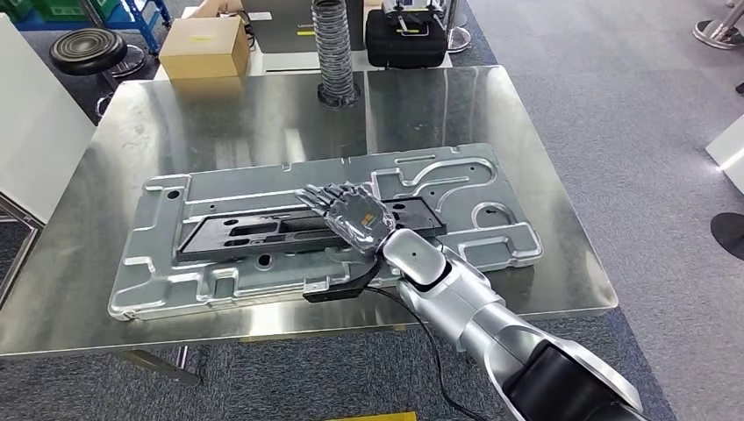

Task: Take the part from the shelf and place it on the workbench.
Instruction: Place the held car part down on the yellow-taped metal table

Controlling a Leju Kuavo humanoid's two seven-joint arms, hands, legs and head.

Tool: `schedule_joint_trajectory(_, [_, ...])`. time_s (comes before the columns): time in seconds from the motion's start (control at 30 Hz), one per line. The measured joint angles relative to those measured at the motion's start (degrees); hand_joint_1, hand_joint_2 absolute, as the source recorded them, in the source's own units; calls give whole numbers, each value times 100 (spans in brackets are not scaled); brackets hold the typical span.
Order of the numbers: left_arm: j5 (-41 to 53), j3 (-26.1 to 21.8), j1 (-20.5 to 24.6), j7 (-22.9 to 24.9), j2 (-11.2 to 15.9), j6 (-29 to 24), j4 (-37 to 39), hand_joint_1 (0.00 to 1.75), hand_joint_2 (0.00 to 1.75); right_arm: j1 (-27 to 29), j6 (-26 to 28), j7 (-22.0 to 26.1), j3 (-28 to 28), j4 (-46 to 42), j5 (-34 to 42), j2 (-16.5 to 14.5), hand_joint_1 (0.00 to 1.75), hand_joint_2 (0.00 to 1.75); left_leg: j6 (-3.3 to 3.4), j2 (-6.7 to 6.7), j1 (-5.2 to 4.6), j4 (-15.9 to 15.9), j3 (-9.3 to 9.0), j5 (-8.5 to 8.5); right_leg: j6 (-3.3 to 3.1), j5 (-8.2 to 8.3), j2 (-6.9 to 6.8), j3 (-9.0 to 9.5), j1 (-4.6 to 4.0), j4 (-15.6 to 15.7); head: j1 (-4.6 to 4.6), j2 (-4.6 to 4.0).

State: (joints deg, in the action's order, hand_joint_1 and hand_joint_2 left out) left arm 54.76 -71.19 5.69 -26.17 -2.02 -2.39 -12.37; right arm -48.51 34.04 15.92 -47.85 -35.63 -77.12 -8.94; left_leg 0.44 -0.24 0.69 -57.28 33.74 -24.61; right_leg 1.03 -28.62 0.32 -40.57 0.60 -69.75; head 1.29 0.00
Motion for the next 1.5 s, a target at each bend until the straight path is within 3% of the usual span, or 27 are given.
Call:
schedule_joint_trajectory(0.07, [19, 4, 6, 24, -2, 7, 0, 0, 0, 2, 7, 66, 43, -41, 81, -1, 0, 0, -34, -3, -10, -37, 8, -28, -43, 301, -3, 371, -8, 780, 1, 0])
schedule_joint_trajectory(0.1, [27, 7, 11, 39, -2, 7, 0, 0, 0, 4, 14, 95, 65, -55, 122, -1, 0, 0, -58, -4, -19, -52, 15, -38, -70, 362, -2, 477, -16, 1006, 4, -1])
schedule_joint_trajectory(0.27, [39, 26, 25, 122, -4, -15, 0, 0, 0, 48, 66, 314, 191, -102, 480, -9, 0, 0, -213, -3, -11, -123, 34, -119, -223, 399, 1, 557, -24, 1172, 10, 0])
schedule_joint_trajectory(0.33, [29, 31, 26, 127, -5, 3, 0, 0, 0, 76, -2, 581, 293, -177, 943, -32, 0, 0, -266, -1, 2, -626, 250, -414, -269, 414, -7, 591, -5, 1213, 19, 0])
schedule_joint_trajectory(0.4, [-7, 31, 15, 114, -2, 43, 0, 0, 0, 175, -287, 1025, 501, -347, 1897, -62, 0, 0, -307, 0, 8, -1401, 616, -746, -285, 410, -11, 594, -11, 1214, 23, 0])
schedule_joint_trajectory(0.43, [-29, 31, 4, 101, -1, 62, 0, 0, 0, 252, -497, 1261, 653, -480, 2468, -80, 0, 0, -318, 0, 10, -1636, 736, -797, -288, 407, -12, 596, -14, 1212, 23, 0])
schedule_joint_trajectory(0.47, [-55, 31, -7, 85, -1, 80, 0, 0, 0, 334, -749, 1500, 829, -646, 3134, -103, 0, 0, -322, 0, 10, -1653, 755, -734, -288, 405, -11, 597, -16, 1209, 23, 0])
schedule_joint_trajectory(0.5, [-77, 31, -16, 70, -1, 91, 0, 0, 0, 406, -987, 1679, 1023, -841, 3755, -128, 0, 0, -317, 1, 11, -1444, 663, -574, -285, 401, -8, 600, -17, 1204, 22, 0])
schedule_joint_trajectory(0.57, [-135, 25, -20, 32, -1, 111, 0, 0, 0, 504, -1354, 1918, 1411, -1277, 4842, -180, 0, 0, -278, 0, 6, -639, 276, -191, -261, 386, 1, 607, -25, 1192, 23, -1])
schedule_joint_trajectory(0.63, [-197, 1, -17, -14, -3, 128, 0, 0, 0, 593, -1441, 2016, 1810, -1789, 5686, -203, 0, 0, -211, -8, -16, -107, 16, -37, -209, 375, 2, 600, -43, 1179, 20, 0])
schedule_joint_trajectory(0.73, [-287, -34, -58, -59, -10, 118, 0, 0, 0, 779, -1172, 2094, 2369, -2640, 6579, -202, 0, 0, -108, -14, -30, -26, -4, -41, -112, 363, -6, 585, -40, 1164, 16, 0])
schedule_joint_trajectory(0.8, [-337, -65, -72, -85, -21, 90, 0, 0, 0, 952, -868, 2155, 2655, -3229, 6842, -184, 0, 0, -38, -4, -10, -1, -12, -7, -48, 200, -7, 513, -31, 969, 9, 0])
schedule_joint_trajectory(0.9, [-416, -150, -71, -101, -39, 44, 0, 0, 0, 1477, -275, 2281, 3038, -4281, 6785, -36, 0, 0, 18, -2, -10, 2, -11, 21, 9, -373, -6, 98, -24, -49, 2, 0])
schedule_joint_trajectory(0.93, [-447, -182, -76, -93, -45, 28, 0, 0, 0, 1728, -13, 2330, 3140, -4634, 6652, 44, 0, 0, 21, -10, -12, -4, -7, 22, 16, -475, -6, -16, -23, -334, 2, 0])
schedule_joint_trajectory(0.97, [-476, -210, -85, -79, -51, 7, 0, 0, 0, 1990, 227, 2365, 3236, -4978, 6489, 134, 0, 0, 23, -19, -12, -13, 0, 21, 15, -467, -6, -42, -23, -421, 0, 0])
schedule_joint_trajectory(1.0, [-497, -238, -93, -62, -58, -15, 0, 0, 0, 2256, 393, 2384, 3332, -5310, 6317, 225, 0, 0, 24, -26, -14, -25, 9, 19, 4, -349, -6, 46, -24, -262, -2, 0])
schedule_joint_trajectory(1.07, [-530, -293, -98, -31, -78, -49, 0, 0, 0, 2743, 525, 2397, 3533, -5879, 6009, 362, 0, 0, 19, -29, -24, -54, 28, 14, -46, -14, -12, 438, -33, 513, -4, 0])
schedule_joint_trajectory(1.13, [-575, -325, -86, -15, -91, -60, 0, 0, 0, 3179, 550, 2401, 3731, -6324, 5790, 436, 0, 0, -7, -25, -47, -79, 42, 8, -90, 190, -16, 712, -58, 1074, 0, 0])
schedule_joint_trajectory(1.23, [-662, -333, -80, -17, -94, -72, 0, 0, 0, 3820, 597, 2405, 3996, -6758, 5629, 491, 0, 0, -86, -22, -54, -79, 49, 25, -157, 271, -18, 732, -66, 1162, 0, 0])
schedule_joint_trajectory(1.3, [-688, -337, -94, -53, -101, -74, 0, 0, 0, 4191, 602, 2406, 4161, -6925, 5583, 505, 0, 0, -154, -15, -45, -218, 98, -152, -232, 347, -36, 696, -42, 1203, 9, -1])
schedule_joint_trajectory(1.37, [-691, -340, -104, -104, -104, -66, 0, 0, 0, 4499, 600, 2406, 4316, -7000, 5568, 511, 0, 0, -218, -8, -26, -775, 271, -641, -276, 430, -53, 613, -30, 1223, 25, -1])
schedule_joint_trajectory(1.43, [-643, -345, -104, -149, -102, -44, 0, 0, 0, 4766, 600, 2406, 4466, -7017, 5574, 519, 0, 0, -258, -7, -13, -1471, 436, -1087, -281, 517, -61, 492, -32, 1217, 30, -1])
schedule_joint_trajectory(1.47, [-604, -352, -104, -172, -102, -27, 0, 0, 0, 4884, 600, 2406, 4543, -7017, 5578, 522, 0, 0, -264, -7, -10, -1606, 402, -1164, -275, 565, -62, 427, -34, 1214, 31, 0])
schedule_joint_trajectory(1.5, [-562, -363, -102, -196, -102, -10, 0, 0, 0, 4993, 600, 2406, 4624, -7015, 5583, 524, 0, 0, -261, -7, -9, -1509, 251, -1136, -266, 613, -62, 366, -34, 1210, 31, 0])
